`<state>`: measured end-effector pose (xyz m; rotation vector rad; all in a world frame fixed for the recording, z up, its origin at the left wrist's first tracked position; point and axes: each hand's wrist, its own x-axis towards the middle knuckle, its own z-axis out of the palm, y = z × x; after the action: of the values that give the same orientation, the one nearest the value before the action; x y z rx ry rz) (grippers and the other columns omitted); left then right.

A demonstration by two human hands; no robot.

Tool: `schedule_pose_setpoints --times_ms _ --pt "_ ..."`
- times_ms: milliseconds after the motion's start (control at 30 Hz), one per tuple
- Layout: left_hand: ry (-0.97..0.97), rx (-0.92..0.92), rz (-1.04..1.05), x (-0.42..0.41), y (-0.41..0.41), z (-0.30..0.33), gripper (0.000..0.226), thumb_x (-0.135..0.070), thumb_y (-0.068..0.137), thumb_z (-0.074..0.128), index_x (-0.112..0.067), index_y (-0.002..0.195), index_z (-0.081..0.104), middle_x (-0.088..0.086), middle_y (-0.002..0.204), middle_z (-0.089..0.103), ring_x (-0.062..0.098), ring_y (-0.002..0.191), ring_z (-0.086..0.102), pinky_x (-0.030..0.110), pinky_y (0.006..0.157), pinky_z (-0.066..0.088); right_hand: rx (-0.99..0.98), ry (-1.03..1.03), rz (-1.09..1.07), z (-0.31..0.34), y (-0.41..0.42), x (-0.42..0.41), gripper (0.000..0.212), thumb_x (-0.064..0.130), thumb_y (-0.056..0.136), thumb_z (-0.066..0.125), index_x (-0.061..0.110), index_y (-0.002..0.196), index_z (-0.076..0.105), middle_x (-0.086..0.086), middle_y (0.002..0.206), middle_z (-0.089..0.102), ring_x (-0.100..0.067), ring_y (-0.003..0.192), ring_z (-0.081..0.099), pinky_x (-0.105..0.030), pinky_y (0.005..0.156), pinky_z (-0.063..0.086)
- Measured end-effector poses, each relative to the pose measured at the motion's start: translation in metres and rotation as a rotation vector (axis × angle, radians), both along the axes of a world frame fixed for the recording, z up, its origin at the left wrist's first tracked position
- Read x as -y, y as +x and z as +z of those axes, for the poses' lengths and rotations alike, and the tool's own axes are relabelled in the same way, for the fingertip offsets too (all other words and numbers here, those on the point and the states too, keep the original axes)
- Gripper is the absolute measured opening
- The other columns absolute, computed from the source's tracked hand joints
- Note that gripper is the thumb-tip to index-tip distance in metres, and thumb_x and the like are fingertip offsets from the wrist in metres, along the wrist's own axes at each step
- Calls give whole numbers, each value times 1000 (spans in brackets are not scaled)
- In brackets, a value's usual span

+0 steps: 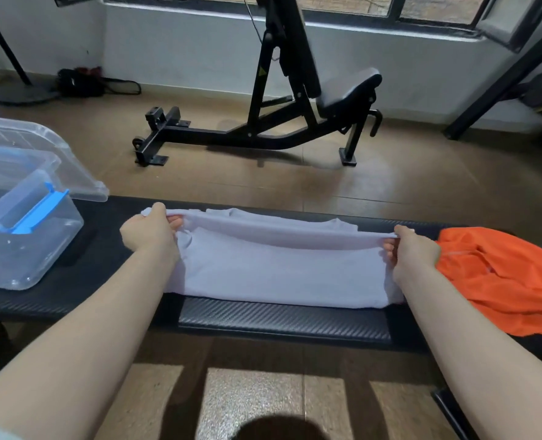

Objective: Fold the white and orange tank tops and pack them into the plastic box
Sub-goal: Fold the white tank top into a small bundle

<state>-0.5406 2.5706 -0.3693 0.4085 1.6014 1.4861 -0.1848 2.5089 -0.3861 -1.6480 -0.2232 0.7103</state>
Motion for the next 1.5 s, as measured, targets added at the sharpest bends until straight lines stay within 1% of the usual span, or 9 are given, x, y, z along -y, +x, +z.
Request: schedule_pose_setpoints --times_ms 100,167,267,367,500,967,1133,1233,1500 --pt "-101 -31 34 -18 12 2 20 -21 87 50 -7 77 59 -3 46 60 1 29 50 15 40 41 -13 -17 41 -1 0 -17 23 17 88 55 6 67 57 -7 49 63 -11 38 56 -21 42 46" --pt "-127 -223 -173 -24 18 -5 40 -27 86 47 -2 115 58 4 73 70 11 57 58 20 59 44 268 -99 107 0 -10 -18 18 17 90 51 4 85 63 -13 81 68 -24 71 62 -27 65 45" --pt "79 -850 -577 -9 39 -14 46 -15 92 45 -8 137 37 1 126 51 21 112 48 22 86 29 811 -119 394 3 -56 -7 30 13 92 47 5 120 54 -13 119 58 -29 113 51 -29 89 36" --pt "314 -1242 -915 -2 64 -33 43 -15 96 39 -8 139 37 11 143 41 28 136 34 31 108 24 1147 -97 950 -11 -116 -7 47 29 96 33 7 138 41 -14 147 38 -28 137 31 -37 112 21" --pt "11 -1641 -1055 -6 46 -70 59 -50 96 23 -24 149 13 2 159 1 23 146 1 41 117 -1 1333 -429 1336 -43 -135 -15 59 47 99 18 23 150 3 0 159 -6 -20 146 -6 -43 117 -4" --pt "-87 -1651 -996 -22 22 -75 70 -64 89 23 -31 148 8 8 159 -1 27 146 1 40 118 6 1337 -714 982 -53 -5 -20 59 48 97 19 24 150 9 -3 160 3 -21 146 5 -45 116 7" --pt "-196 -1729 -1006 -9 31 -65 72 -59 91 20 -17 150 9 11 158 -2 27 146 -2 41 118 5 1287 -769 822 -48 15 -5 62 48 94 20 7 139 33 -15 151 29 -29 139 25 -45 112 18" --pt "-4 -1705 -1110 8 56 -54 78 -59 87 14 -9 147 14 10 158 -1 27 146 -1 41 117 7 1201 -757 721 -36 21 -1 56 45 92 35 -3 116 51 -22 127 52 -36 121 46 -44 100 35" --pt "305 -1689 -1526 27 146 -59 78 -62 86 11 -18 150 3 5 159 -6 23 146 -4 38 119 2 1051 -637 660 -30 -9 -2 58 44 81 60 -2 116 58 -19 125 52 -34 120 45 -36 100 34"
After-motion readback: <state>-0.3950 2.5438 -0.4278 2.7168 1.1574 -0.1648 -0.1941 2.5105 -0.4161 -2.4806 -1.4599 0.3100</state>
